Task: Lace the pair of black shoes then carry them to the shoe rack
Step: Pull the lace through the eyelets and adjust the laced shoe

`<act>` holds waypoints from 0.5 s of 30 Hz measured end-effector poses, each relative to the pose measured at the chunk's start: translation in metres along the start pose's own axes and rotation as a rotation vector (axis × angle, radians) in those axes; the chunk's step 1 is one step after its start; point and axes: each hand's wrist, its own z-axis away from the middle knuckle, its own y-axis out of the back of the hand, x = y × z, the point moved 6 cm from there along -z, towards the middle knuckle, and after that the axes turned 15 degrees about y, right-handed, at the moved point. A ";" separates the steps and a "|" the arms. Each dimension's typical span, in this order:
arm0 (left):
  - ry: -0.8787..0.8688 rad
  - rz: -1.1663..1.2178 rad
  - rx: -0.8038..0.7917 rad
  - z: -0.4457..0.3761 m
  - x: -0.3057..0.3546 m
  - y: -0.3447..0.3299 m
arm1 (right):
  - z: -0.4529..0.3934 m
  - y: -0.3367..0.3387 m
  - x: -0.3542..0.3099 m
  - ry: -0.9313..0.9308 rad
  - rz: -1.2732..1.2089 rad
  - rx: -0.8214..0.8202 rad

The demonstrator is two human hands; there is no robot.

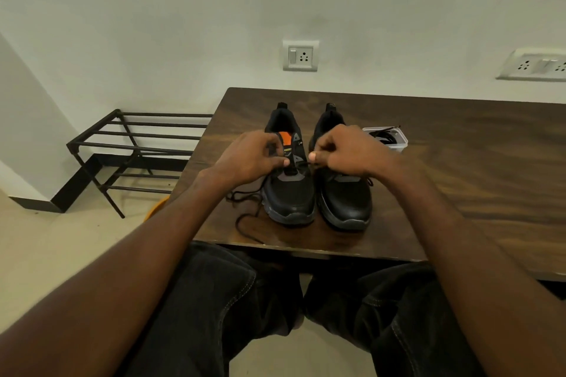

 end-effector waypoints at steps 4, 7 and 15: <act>-0.011 -0.003 -0.053 0.008 0.010 -0.007 | 0.013 -0.009 0.004 0.017 0.092 -0.102; -0.011 -0.054 -0.096 0.005 0.015 -0.017 | 0.004 -0.013 0.004 0.033 0.137 -0.056; 0.106 0.151 -0.113 0.000 0.006 -0.016 | -0.020 -0.044 0.001 0.072 0.344 -0.183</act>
